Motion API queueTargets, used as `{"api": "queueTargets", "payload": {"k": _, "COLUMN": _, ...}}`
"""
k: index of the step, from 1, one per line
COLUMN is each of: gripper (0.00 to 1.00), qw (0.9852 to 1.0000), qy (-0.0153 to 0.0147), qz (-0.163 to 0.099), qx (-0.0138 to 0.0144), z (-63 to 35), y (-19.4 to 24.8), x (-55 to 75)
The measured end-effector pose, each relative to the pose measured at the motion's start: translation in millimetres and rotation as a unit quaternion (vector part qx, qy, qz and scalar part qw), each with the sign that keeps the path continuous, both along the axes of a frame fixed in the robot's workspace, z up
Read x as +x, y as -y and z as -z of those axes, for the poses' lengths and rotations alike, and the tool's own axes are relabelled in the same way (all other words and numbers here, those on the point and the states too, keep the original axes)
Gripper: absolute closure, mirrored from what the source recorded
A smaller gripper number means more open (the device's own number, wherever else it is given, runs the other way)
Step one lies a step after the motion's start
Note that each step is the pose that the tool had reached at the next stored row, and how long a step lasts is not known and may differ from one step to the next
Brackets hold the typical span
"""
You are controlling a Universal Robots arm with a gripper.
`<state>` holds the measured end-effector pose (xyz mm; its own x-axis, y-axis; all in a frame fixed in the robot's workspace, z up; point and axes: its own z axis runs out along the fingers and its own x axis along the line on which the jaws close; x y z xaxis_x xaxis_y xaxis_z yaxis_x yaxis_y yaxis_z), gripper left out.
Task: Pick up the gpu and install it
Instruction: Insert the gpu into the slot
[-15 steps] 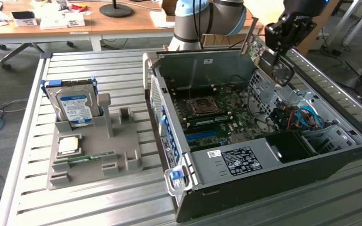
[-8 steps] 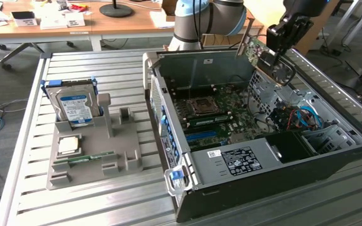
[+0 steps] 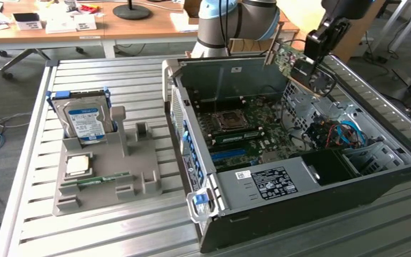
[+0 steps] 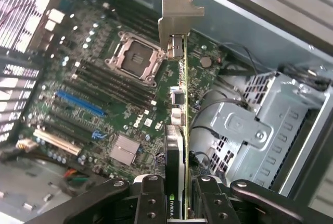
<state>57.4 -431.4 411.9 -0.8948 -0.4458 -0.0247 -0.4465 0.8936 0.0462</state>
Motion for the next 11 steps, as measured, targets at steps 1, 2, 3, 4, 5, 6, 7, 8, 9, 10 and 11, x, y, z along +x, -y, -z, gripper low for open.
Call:
{"api": "queueTargets", "payload": {"k": 1, "gripper": 0.73, "qw": 1.0, "qy": 0.0, "qz": -0.009, "qx": 0.0, "z": 0.1, "y": 0.0, "x": 0.0}}
{"api": "queueTargets", "payload": {"k": 2, "gripper": 0.73, "qw": 0.9998, "qy": 0.0, "qz": -0.018, "qx": 0.0, "z": 0.1, "y": 0.0, "x": 0.0}}
{"api": "queueTargets", "payload": {"k": 3, "gripper": 0.73, "qw": 0.9996, "qy": 0.0, "qz": -0.027, "qx": 0.0, "z": 0.1, "y": 0.0, "x": 0.0}}
{"api": "queueTargets", "payload": {"k": 4, "gripper": 0.73, "qw": 0.9994, "qy": 0.0, "qz": -0.036, "qx": 0.0, "z": 0.2, "y": 0.0, "x": 0.0}}
{"api": "queueTargets", "payload": {"k": 5, "gripper": 0.73, "qw": 0.999, "qy": 0.0, "qz": -0.045, "qx": 0.0, "z": 0.2, "y": 0.0, "x": 0.0}}
{"api": "queueTargets", "payload": {"k": 6, "gripper": 0.73, "qw": 0.9986, "qy": 0.0, "qz": -0.053, "qx": 0.0, "z": 0.2, "y": 0.0, "x": 0.0}}
{"api": "queueTargets", "payload": {"k": 7, "gripper": 0.73, "qw": 0.9981, "qy": 0.0, "qz": -0.062, "qx": 0.0, "z": 0.3, "y": 0.0, "x": 0.0}}
{"api": "queueTargets", "payload": {"k": 8, "gripper": 0.73, "qw": 0.9975, "qy": 0.0, "qz": -0.07, "qx": 0.0, "z": 0.3, "y": 0.0, "x": 0.0}}
{"api": "queueTargets", "payload": {"k": 9, "gripper": 0.73, "qw": 0.9969, "qy": 0.0, "qz": -0.079, "qx": 0.0, "z": 0.3, "y": 0.0, "x": 0.0}}
{"api": "queueTargets", "payload": {"k": 10, "gripper": 0.73, "qw": 0.9961, "qy": 0.0, "qz": -0.088, "qx": 0.0, "z": 0.3, "y": 0.0, "x": 0.0}}
{"api": "queueTargets", "payload": {"k": 11, "gripper": 0.73, "qw": 0.9953, "qy": 0.0, "qz": -0.097, "qx": 0.0, "z": 0.4, "y": 0.0, "x": 0.0}}
